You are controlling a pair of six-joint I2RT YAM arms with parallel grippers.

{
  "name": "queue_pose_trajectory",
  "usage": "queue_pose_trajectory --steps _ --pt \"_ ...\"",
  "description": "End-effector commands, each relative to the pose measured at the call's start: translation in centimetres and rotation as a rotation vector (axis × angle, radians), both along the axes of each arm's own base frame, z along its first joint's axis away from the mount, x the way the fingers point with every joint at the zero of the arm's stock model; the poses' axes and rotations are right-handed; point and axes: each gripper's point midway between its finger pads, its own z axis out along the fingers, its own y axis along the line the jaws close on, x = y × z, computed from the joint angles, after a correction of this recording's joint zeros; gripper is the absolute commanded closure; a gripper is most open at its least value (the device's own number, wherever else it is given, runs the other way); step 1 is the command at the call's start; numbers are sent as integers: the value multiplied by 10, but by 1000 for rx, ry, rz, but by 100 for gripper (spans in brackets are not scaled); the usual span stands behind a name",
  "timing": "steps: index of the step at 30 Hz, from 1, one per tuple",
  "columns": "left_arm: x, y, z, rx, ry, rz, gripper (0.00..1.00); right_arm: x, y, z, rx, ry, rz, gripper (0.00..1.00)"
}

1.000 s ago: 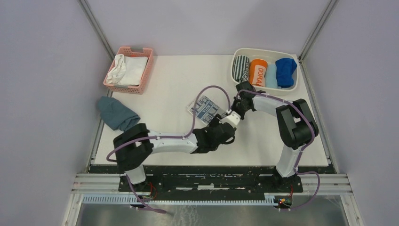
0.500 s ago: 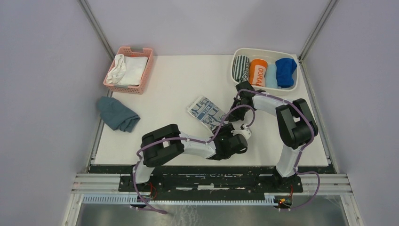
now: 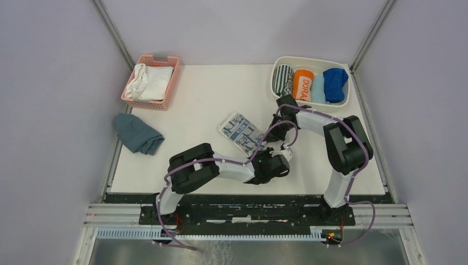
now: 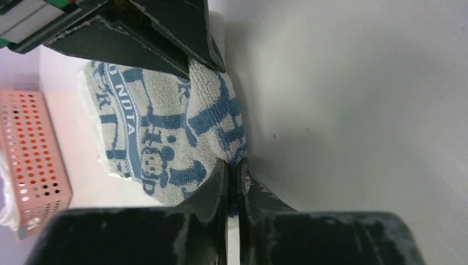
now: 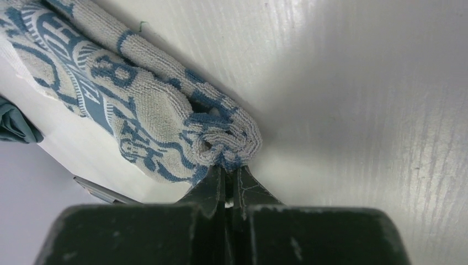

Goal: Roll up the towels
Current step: Roll the towel at the center of the board.

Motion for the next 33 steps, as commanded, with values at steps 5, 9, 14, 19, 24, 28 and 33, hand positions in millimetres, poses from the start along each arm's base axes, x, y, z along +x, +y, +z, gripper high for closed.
queue_pose_trajectory --steps 5,9,14,19,24,28,33 --pt "-14 -13 12 -370 381 -26 97 22 10 48 70 -222 127 77" --pt "-12 -12 28 -596 602 -13 97 24 6 65 98 -327 147 56" --pt "-2 -11 47 -829 813 -9 97 28 -2 82 121 -447 148 40" --pt "13 -3 60 -1075 993 42 97 25 -7 74 150 -457 128 37" --pt "22 6 57 -1243 1126 111 97 28 0 57 233 -446 91 35" --pt "23 11 51 -1357 1222 161 97 34 11 47 306 -433 75 32" --pt "24 17 35 -1375 1259 251 97 40 19 35 358 -411 52 30"
